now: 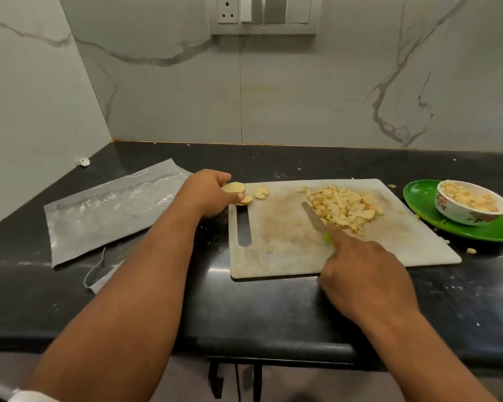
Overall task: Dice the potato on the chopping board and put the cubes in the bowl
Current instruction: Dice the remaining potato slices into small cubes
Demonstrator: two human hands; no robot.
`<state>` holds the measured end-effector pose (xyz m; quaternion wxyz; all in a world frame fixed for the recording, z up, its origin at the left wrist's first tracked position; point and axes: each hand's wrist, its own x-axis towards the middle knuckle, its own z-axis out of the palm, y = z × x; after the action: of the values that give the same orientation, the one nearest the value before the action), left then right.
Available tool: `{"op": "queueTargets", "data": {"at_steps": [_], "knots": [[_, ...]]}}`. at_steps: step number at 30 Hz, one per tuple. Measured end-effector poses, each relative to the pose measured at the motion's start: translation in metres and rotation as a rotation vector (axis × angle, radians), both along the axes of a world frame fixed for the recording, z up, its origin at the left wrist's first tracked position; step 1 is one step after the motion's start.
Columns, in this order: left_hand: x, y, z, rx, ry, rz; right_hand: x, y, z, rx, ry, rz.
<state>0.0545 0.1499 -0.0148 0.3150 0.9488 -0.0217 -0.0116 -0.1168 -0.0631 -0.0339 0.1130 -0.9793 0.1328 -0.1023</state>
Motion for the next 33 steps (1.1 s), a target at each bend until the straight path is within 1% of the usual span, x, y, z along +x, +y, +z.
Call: {"op": "queueTargets", "data": {"at_steps": [4, 7, 9, 19, 24, 26, 31, 33], "knots": [[0.005, 0.000, -0.001, 0.002, 0.013, -0.024, 0.010, 0.015, -0.003, 0.034, -0.108, 0.128], [0.009, 0.002, -0.003, -0.025, 0.009, -0.020, 0.008, 0.018, -0.008, 0.044, -0.127, 0.200], [0.013, 0.003, -0.003, -0.009, 0.024, -0.011, 0.008, 0.017, -0.010, 0.043, -0.133, 0.216], [0.028, -0.002, 0.002, 0.005, 0.117, 0.036, 0.014, 0.015, -0.011, 0.032, -0.067, 0.174], [0.025, -0.004, 0.004, 0.131, -0.001, 0.057, 0.012, 0.015, -0.010, 0.047, -0.075, 0.163], [0.022, -0.006, 0.007, 0.177, -0.015, 0.050, 0.012, 0.014, -0.010, 0.063, -0.074, 0.163], [0.013, -0.003, 0.010, 0.142, -0.023, 0.032, 0.010, 0.015, -0.010, 0.089, -0.075, 0.176], [0.010, -0.002, 0.011, 0.117, -0.046, 0.033, 0.010, 0.014, -0.009, 0.096, -0.081, 0.145]]}}
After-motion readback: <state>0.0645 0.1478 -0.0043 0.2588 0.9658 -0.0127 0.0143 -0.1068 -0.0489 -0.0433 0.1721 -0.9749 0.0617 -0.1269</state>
